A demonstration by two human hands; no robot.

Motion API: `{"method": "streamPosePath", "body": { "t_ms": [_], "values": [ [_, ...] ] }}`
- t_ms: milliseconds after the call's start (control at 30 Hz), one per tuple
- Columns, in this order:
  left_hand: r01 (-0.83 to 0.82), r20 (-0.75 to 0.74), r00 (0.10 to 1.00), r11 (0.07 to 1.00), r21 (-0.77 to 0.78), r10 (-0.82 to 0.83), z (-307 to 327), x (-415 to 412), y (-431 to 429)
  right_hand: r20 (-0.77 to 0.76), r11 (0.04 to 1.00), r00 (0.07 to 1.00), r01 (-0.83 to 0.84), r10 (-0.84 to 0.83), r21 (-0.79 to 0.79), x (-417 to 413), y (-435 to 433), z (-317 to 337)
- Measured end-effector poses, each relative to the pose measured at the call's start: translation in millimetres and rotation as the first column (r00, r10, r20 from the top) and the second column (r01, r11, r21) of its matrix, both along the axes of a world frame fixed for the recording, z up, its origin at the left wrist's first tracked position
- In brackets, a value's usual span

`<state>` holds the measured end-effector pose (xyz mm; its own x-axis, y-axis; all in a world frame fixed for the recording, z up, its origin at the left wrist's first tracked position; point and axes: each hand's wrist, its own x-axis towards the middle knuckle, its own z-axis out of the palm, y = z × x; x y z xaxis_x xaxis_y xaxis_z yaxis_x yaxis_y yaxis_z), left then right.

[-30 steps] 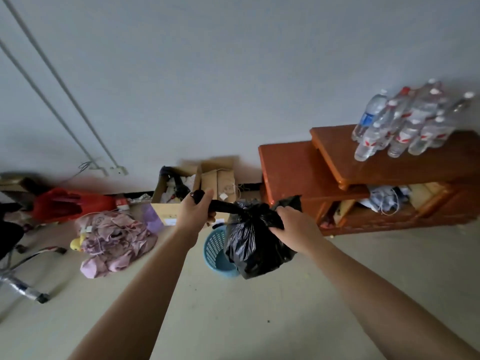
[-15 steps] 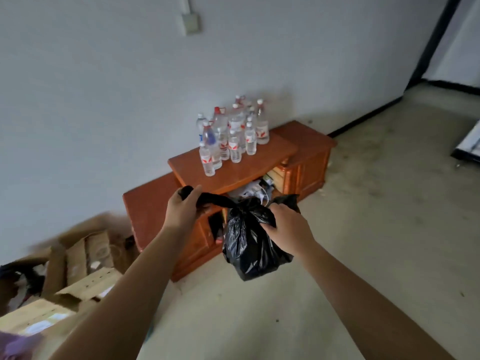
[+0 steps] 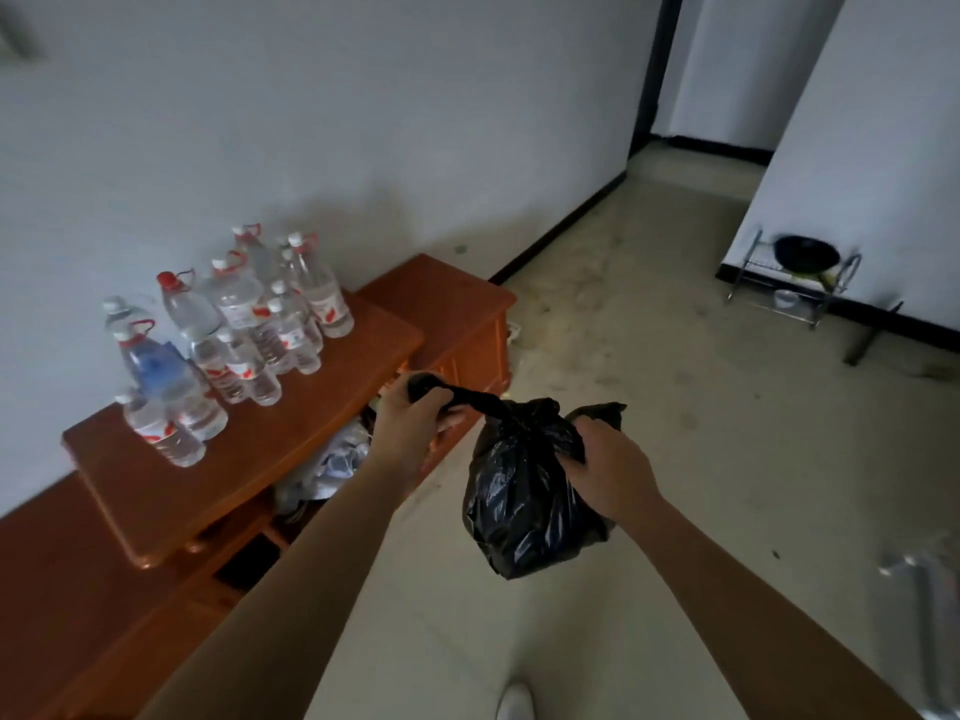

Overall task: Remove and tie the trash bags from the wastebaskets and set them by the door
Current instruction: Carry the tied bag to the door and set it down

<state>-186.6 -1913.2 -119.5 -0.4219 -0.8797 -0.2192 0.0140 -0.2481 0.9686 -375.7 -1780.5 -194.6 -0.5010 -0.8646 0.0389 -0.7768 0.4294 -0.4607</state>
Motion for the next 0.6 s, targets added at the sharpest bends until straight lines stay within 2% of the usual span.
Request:
{"method": "streamPosePath", "body": {
  "t_ms": [133,300,433,600],
  "values": [
    [0.067,-0.003,0.998,0.998,0.013,-0.067,15,-111,-52,0.009,0.997,0.997,0.072,-0.072,0.001,-99,-37,8],
    [0.111,0.002,0.994,0.993,-0.028,-0.111,43,-240,-105,0.039,0.979,0.982,0.186,-0.183,-0.083,-210,-80,32],
    [0.157,-0.02,0.987,0.987,-0.03,-0.158,35,-347,-145,0.073,0.963,0.968,0.247,-0.24,-0.106,-306,-108,28],
    [0.188,0.051,0.981,0.978,-0.084,-0.185,20,-488,-198,0.077,0.956,0.965,0.261,-0.252,-0.132,-442,-156,10]
  ]
}}
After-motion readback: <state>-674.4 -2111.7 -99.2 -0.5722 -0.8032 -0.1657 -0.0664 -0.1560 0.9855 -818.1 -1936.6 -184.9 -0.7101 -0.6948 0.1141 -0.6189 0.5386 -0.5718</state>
